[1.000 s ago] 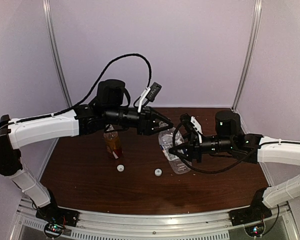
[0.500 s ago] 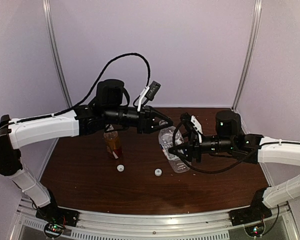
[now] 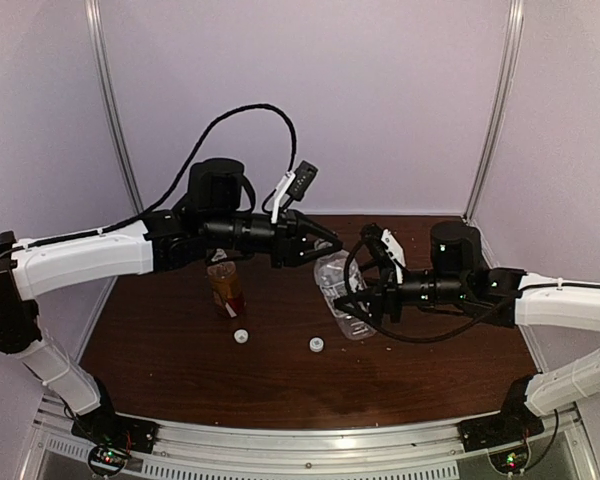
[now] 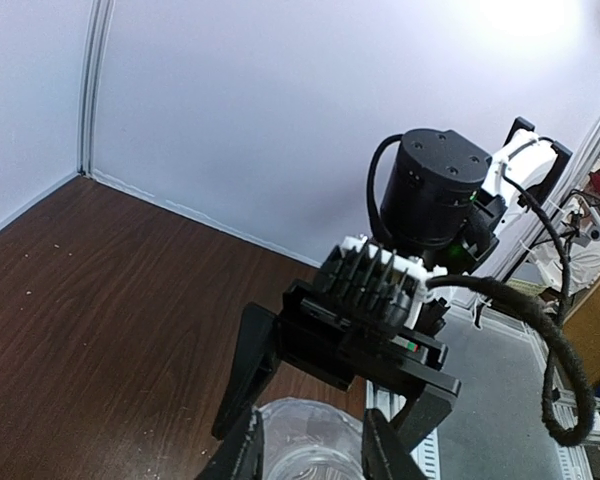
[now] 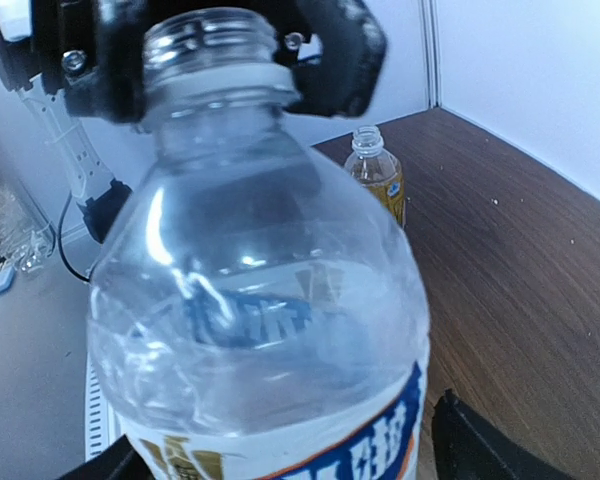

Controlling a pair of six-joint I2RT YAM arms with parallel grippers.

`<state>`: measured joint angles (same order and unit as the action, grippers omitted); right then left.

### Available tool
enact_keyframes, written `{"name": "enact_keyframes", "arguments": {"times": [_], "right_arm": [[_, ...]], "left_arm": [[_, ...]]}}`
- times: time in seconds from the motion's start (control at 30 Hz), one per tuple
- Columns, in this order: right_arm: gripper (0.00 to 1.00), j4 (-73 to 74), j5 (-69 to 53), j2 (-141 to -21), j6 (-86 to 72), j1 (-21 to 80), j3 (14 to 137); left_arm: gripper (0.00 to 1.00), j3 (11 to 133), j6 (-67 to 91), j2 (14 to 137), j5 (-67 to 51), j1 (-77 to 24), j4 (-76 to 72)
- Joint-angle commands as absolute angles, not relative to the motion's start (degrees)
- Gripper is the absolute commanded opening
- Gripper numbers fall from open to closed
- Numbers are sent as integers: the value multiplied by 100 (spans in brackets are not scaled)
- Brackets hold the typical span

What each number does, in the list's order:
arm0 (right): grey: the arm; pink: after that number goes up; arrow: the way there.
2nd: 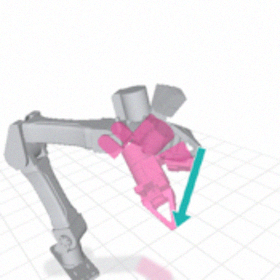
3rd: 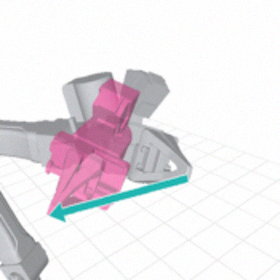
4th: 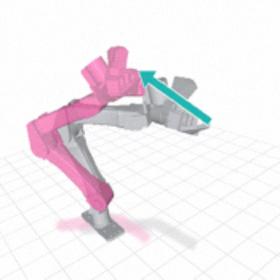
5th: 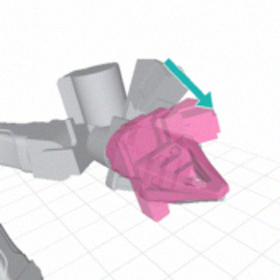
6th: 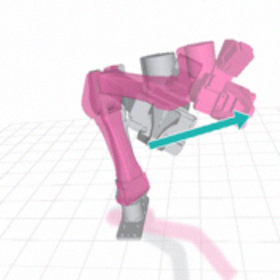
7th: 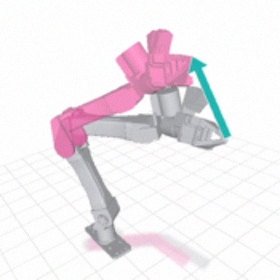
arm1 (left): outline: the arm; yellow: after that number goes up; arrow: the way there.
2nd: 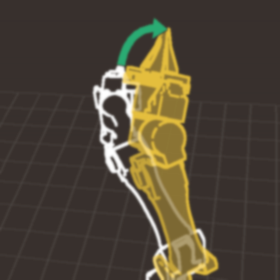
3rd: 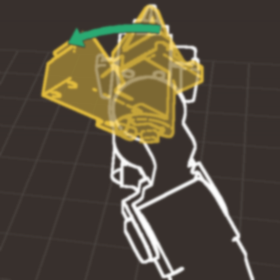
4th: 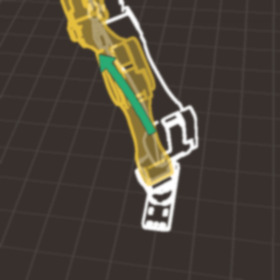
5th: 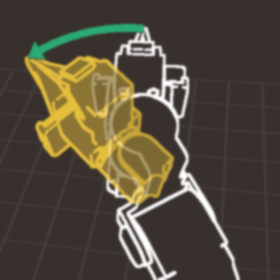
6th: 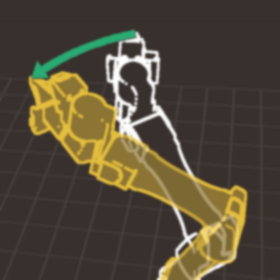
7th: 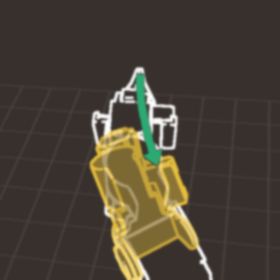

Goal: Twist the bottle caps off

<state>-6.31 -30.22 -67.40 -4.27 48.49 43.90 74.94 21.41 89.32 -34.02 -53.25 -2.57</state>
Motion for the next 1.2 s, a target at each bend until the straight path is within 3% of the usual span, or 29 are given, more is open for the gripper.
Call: {"name": "enact_keyframes", "arguments": {"times": [0.0, 0.07, 0.57, 1.17], "right_arm": [[93, -726, -2735, -6776, -527, 4825, 4529], [100, -706, -2671, -6760, -519, 4825, 4528], [100, -315, -1275, -6408, -507, 4809, 4442], [100, -206, -947, -6368, -656, 4782, 4318]], "left_arm": [[0, 7414, 1927, 8682, -3173, -5296, -246], [0, 7401, 1868, 8655, -3084, -5267, -171], [0, 7865, 914, 8879, -703, -5049, 1131], [0, 8664, 1093, 10542, -1109, -4703, 808]]}}
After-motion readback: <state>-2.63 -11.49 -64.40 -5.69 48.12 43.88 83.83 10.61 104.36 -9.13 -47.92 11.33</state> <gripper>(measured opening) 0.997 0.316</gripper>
